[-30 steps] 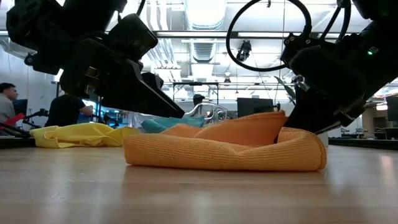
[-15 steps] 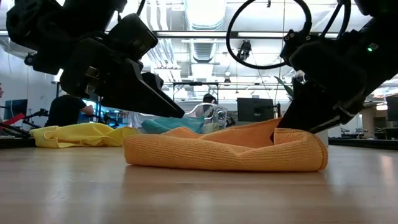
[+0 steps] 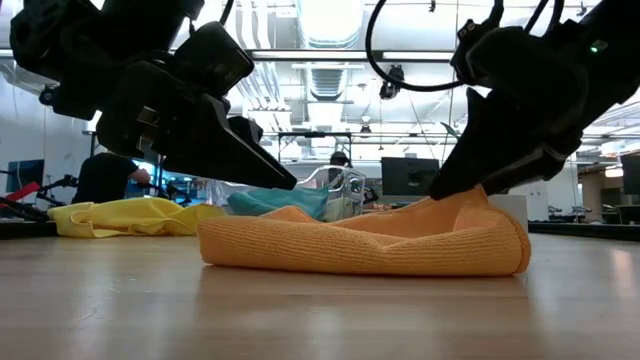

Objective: Fold microfiber towels
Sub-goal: Fold the orange towel

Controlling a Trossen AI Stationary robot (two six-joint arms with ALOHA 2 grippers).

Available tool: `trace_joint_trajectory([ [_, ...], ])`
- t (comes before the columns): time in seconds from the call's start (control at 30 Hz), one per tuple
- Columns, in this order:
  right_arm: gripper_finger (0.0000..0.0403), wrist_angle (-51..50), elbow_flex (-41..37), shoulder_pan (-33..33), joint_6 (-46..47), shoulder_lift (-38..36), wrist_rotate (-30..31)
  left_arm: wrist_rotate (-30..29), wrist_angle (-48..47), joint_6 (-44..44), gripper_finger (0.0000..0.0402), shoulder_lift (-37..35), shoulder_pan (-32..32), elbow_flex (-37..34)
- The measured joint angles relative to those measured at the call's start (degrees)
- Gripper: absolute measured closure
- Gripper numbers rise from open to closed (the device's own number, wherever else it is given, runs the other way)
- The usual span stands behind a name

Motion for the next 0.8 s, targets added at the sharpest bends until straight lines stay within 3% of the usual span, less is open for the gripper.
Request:
trace_joint_trajectory([
  [0.37,0.0107,-1.1,0.0,0.0,-1.0,-1.7,0.0,0.0,0.0,0.0,0.0221,0.0,0.0,0.0],
  [0.8,0.0103,-2.2,0.0,0.0,-3.2,-4.3,0.1,0.0,0.0,0.0,0.0221,0.0,0.0,0.0],
])
